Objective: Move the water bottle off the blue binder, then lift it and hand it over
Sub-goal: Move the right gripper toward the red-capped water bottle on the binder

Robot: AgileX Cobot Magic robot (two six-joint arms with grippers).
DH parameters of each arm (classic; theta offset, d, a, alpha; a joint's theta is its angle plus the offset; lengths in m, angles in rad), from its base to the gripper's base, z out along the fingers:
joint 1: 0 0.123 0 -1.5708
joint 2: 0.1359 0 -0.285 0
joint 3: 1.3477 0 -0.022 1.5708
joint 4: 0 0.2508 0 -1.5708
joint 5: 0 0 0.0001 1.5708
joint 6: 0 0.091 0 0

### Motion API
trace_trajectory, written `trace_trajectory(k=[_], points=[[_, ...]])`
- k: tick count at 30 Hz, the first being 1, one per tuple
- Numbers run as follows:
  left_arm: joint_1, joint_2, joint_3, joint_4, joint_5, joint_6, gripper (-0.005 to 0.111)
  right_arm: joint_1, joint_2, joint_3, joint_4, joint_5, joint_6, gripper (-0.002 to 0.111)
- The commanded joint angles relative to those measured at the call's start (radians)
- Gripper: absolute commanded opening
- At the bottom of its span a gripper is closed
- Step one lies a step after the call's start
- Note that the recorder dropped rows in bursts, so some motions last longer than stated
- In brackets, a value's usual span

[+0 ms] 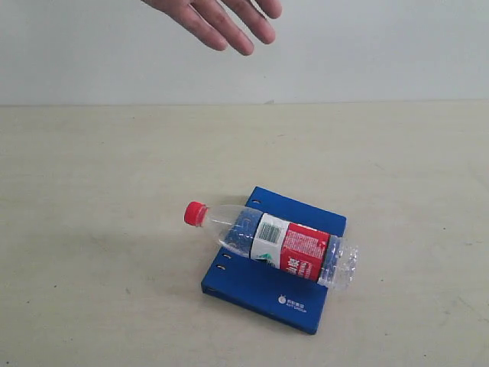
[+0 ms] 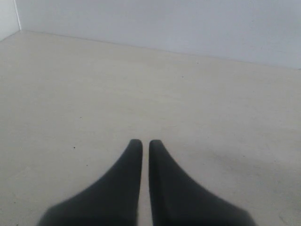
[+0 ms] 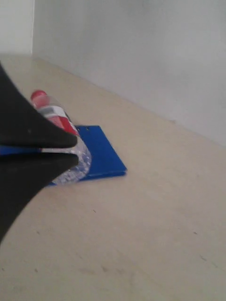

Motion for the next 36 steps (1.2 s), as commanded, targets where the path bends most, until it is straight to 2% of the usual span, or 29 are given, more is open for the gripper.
trace_trajectory(k=[1,4,7,8,10,12,14,18,21,27,30,32,33,34,35,36], points=[[-0.007,-0.003,0.003,0.000,-0.007,0.005,0.005,0.000,-0.004,-0.004,0.152,0.007,-0.061,0.000],[-0.007,-0.003,0.003,0.000,-0.007,0.005,0.005,0.000,-0.004,-0.004,0.158,0.014,-0.054,0.000],[-0.007,-0.003,0.003,0.000,-0.007,0.005,0.005,0.000,-0.004,-0.004,0.280,0.017,-0.107,0.000],[-0.007,-0.003,0.003,0.000,-0.007,0.005,0.005,0.000,-0.004,-0.004,0.351,0.017,-0.222,0.000],[-0.007,-0.003,0.003,0.000,-0.007,0.005,0.005,0.000,-0.004,-0.004,0.710,0.065,-0.744,0.000],[-0.007,-0.003,0.003,0.000,-0.007,0.005,0.005,0.000,-0.004,-0.026,0.915,0.201,-1.163,0.000],[-0.007,-0.003,0.003,0.000,-0.007,0.005,0.005,0.000,0.007,-0.066,0.909,0.283,-1.294,0.000],[-0.007,-0.003,0.003,0.000,-0.007,0.005,0.005,0.000,0.099,-0.118,0.882,0.290,-1.393,0.000],[-0.007,-0.003,0.003,0.000,-0.007,0.005,0.005,0.000,0.211,-0.176,0.880,0.310,-1.540,0.000],[-0.007,-0.003,0.003,0.000,-0.007,0.005,0.005,0.000,0.551,-0.312,0.857,0.476,-1.881,0.000],[-0.007,-0.003,0.003,0.000,-0.007,0.005,0.005,0.000,0.802,-0.370,0.845,0.571,-2.058,0.000],[-0.007,-0.003,0.003,0.000,-0.007,0.005,0.005,0.000,0.984,-0.399,0.824,0.607,-2.180,0.009],[-0.007,-0.003,0.003,0.000,-0.007,0.005,0.005,0.000,1.092,-0.421,0.804,0.606,-2.252,0.022],[-0.007,-0.003,0.003,0.000,-0.007,0.005,0.005,0.000,1.130,-0.429,0.800,0.598,-2.278,0.028],[-0.007,-0.003,0.003,0.000,-0.007,0.005,0.005,0.024,1.213,-0.456,0.816,0.572,-2.329,0.041],[-0.007,-0.003,0.003,0.000,-0.007,0.005,0.005,0.045,1.242,-0.470,0.824,0.555,-2.349,0.045]])
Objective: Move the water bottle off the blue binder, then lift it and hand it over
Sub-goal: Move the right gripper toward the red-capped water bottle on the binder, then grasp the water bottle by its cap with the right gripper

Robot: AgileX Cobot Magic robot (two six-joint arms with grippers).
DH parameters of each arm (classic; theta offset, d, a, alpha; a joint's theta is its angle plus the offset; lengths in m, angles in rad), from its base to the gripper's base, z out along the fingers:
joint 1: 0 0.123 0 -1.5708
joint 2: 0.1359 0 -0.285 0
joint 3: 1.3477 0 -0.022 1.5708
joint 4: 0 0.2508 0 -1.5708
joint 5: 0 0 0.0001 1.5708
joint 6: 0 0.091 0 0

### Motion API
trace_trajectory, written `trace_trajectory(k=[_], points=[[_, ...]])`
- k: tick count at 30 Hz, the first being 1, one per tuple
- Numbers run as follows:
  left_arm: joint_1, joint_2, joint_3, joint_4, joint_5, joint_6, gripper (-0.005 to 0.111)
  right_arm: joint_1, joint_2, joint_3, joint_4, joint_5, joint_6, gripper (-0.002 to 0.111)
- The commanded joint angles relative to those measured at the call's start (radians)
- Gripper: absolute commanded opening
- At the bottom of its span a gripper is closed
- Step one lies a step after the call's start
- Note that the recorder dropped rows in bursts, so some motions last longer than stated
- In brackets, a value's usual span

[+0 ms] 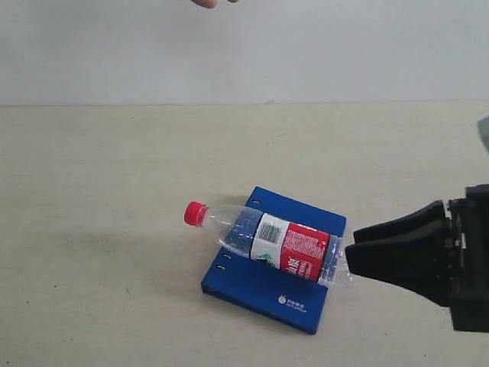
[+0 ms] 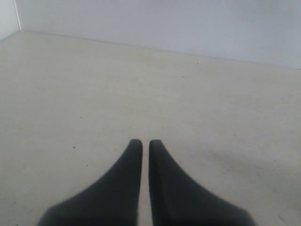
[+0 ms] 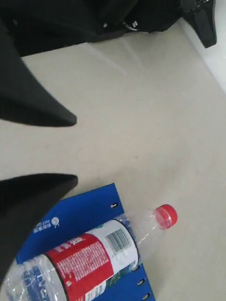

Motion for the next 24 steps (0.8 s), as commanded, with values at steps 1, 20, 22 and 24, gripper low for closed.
trace_trajectory(k=[1,20,22,24], points=[[-0.007,-0.003,0.003,0.000,-0.007,0.005,0.005,0.076,0.151,-0.067,0.022,-0.061,-0.128,0.047],[-0.007,-0.003,0.003,0.000,-0.007,0.005,0.005,0.811,0.842,-0.776,0.059,-0.989,-0.226,0.064],[-0.007,-0.003,0.003,0.000,-0.007,0.005,0.005,0.811,0.870,-0.788,0.056,-0.999,-0.226,0.064],[-0.007,-0.003,0.003,0.000,-0.007,0.005,0.005,0.811,0.893,-0.788,0.056,-1.009,-0.226,0.064]])
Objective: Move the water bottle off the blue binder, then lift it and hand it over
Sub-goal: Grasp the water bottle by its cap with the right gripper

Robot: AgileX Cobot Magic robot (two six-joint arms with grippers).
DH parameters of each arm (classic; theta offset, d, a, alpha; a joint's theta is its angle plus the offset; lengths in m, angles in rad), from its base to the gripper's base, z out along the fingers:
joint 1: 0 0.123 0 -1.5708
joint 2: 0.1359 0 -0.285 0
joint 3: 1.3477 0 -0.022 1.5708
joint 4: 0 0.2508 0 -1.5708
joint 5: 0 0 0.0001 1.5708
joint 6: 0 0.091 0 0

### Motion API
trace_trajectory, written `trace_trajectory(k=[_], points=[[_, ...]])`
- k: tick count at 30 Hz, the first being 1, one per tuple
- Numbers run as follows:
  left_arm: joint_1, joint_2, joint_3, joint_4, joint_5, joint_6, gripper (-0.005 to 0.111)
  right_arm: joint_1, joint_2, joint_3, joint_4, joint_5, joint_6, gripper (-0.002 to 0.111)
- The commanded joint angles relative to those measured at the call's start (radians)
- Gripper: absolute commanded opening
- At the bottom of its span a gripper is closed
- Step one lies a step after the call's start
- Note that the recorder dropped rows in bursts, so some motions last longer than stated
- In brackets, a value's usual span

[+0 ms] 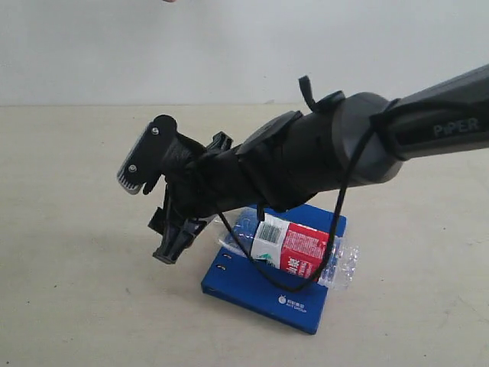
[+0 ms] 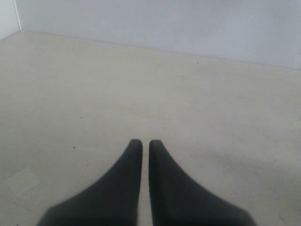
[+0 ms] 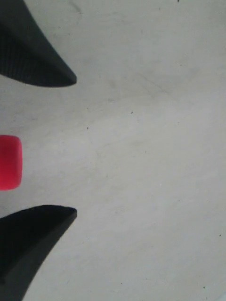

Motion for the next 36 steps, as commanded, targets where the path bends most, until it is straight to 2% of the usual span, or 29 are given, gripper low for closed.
trace_trajectory(k=[1,9,23,25,31,36], points=[[-0.007,-0.003,0.003,0.000,-0.007,0.005,0.005,0.002,0.047,-0.013,0.003,-0.026,0.016,0.064],[-0.007,-0.003,0.003,0.000,-0.007,0.005,0.005,0.002,0.019,-0.009,0.003,-0.065,0.141,0.064],[-0.007,-0.003,0.003,0.000,-0.007,0.005,0.005,0.000,0.084,-0.009,-0.001,-0.131,0.082,0.063],[-0.007,-0.003,0.003,0.000,-0.007,0.005,0.005,0.000,0.084,-0.009,-0.001,-0.153,0.084,0.058],[-0.007,-0.003,0.003,0.000,-0.007,0.005,0.005,0.000,0.082,-0.009,0.012,-0.215,0.089,0.031],[-0.007,-0.003,0.003,0.000,-0.007,0.005,0.005,0.000,0.033,-0.009,0.053,-0.293,0.089,0.001]])
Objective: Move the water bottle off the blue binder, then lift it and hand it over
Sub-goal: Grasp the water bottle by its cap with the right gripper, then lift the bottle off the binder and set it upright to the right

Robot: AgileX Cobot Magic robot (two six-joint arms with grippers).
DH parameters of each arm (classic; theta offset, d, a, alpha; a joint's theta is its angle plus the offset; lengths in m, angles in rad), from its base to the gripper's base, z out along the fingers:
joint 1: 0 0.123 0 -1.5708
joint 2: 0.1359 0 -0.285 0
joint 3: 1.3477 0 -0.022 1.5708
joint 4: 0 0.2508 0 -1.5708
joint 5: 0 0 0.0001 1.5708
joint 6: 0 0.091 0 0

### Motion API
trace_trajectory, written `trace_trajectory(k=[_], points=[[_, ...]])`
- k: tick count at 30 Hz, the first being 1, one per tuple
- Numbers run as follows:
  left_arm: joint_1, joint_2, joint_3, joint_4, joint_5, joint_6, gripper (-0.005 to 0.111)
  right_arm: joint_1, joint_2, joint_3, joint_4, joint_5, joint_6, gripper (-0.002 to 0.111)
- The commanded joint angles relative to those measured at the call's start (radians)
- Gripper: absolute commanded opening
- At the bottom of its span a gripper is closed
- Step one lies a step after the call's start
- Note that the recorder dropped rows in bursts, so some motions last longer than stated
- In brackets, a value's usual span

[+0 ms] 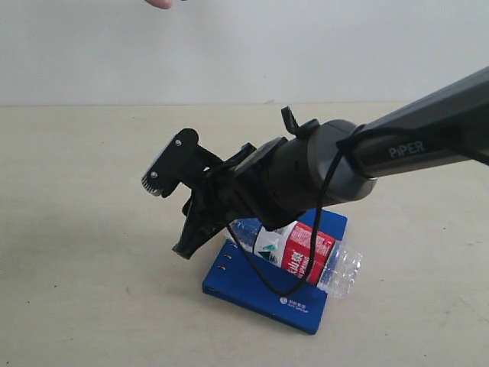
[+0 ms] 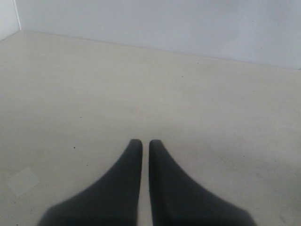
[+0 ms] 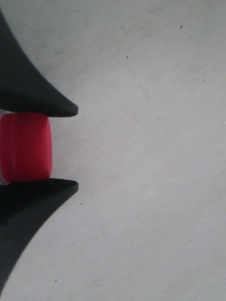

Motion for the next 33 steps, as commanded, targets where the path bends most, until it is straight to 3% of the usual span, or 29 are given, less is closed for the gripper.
trace_trajectory(k=[1,4,8,13,20,27,33], points=[[-0.007,-0.003,0.003,0.000,-0.007,0.005,0.005,-0.001,-0.063,-0.002,0.063,-0.093,0.003,0.000],[-0.007,-0.003,0.003,0.000,-0.007,0.005,0.005,-0.001,-0.125,-0.002,0.140,-0.256,-0.057,0.000],[-0.007,-0.003,0.003,0.000,-0.007,0.005,0.005,-0.003,-0.194,-0.002,0.272,-0.491,-0.312,0.000],[-0.007,-0.003,0.003,0.000,-0.007,0.005,0.005,-0.033,-0.213,0.013,0.299,-0.661,-0.309,0.000],[-0.007,-0.003,0.003,0.000,-0.007,0.005,0.005,-0.175,-0.215,0.076,0.299,-0.646,-0.159,0.000],[-0.007,-0.003,0.003,0.000,-0.007,0.005,0.005,-0.325,-0.333,0.128,0.299,-0.353,-0.040,0.000],[-0.007,-0.003,0.003,0.000,-0.007,0.005,0.005,-0.372,-0.473,0.128,0.189,-0.311,0.035,0.000]])
